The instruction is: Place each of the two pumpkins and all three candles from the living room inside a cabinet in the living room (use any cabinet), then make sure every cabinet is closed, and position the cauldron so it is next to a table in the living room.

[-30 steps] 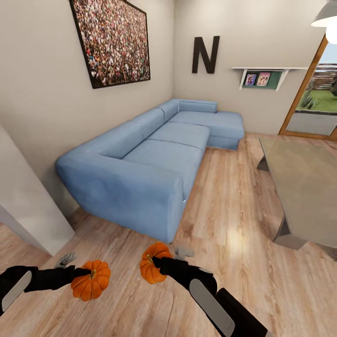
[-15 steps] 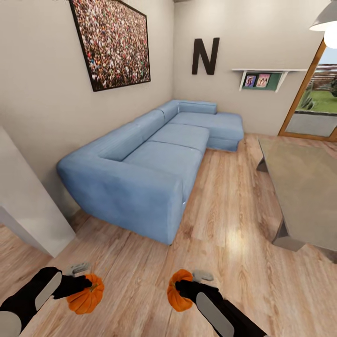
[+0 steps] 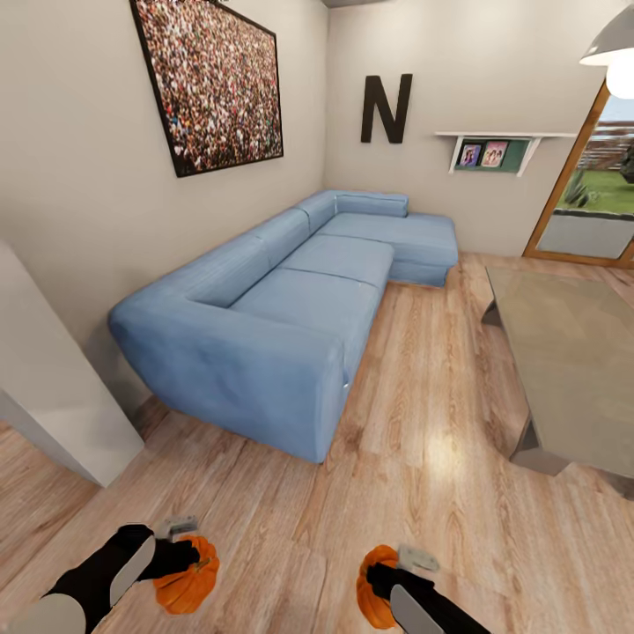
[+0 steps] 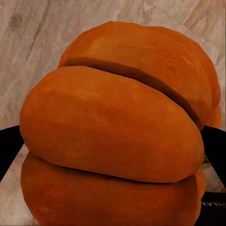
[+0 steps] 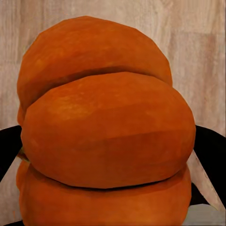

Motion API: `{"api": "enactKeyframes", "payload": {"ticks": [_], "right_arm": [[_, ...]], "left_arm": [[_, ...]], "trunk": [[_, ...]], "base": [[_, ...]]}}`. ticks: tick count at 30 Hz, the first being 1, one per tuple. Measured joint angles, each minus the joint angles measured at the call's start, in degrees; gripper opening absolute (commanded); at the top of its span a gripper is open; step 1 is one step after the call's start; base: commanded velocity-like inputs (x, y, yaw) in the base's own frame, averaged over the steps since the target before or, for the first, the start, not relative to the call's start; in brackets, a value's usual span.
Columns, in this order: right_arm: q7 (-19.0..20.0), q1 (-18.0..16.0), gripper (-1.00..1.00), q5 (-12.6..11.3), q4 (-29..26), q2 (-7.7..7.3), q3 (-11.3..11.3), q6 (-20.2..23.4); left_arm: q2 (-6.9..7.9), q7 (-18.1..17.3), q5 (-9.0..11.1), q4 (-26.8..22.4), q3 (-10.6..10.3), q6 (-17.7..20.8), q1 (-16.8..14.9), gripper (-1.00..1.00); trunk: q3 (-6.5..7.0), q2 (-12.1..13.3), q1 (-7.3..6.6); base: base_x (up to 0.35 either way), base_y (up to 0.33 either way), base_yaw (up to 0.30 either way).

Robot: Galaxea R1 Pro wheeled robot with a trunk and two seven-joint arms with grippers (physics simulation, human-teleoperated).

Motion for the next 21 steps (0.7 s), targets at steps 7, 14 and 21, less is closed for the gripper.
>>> {"api": "enactKeyframes", "payload": {"ticks": [7, 14, 21], "right_arm": [[0.1, -0.1, -1.00, 0.0, 8.4, 0.31, 0.0, -4.5], [0.0, -0.1, -1.00, 0.5, 17.7, 0.32, 0.0, -12.1], [0.1, -0.1, -1.00, 0.6, 21.2, 0.42, 0.1, -13.7]], "left_arm": [[-3.79, 0.0, -0.9, 19.4, -0.1, -20.7, 0.1, -1.00], [-5.26, 0.0, -1.0, 24.2, -0.2, -26.3, 0.5, -1.00], [-5.12, 0.0, -0.9, 24.4, -0.3, -28.9, 0.4, -1.00]], "trunk": [[1.25, 2.8, -1.54], [2.51, 5.6, -3.08], [3.24, 7.2, -3.96]], "base": [[0.000, 0.000, 0.000], [0.000, 0.000, 0.000], [0.000, 0.000, 0.000]]}}
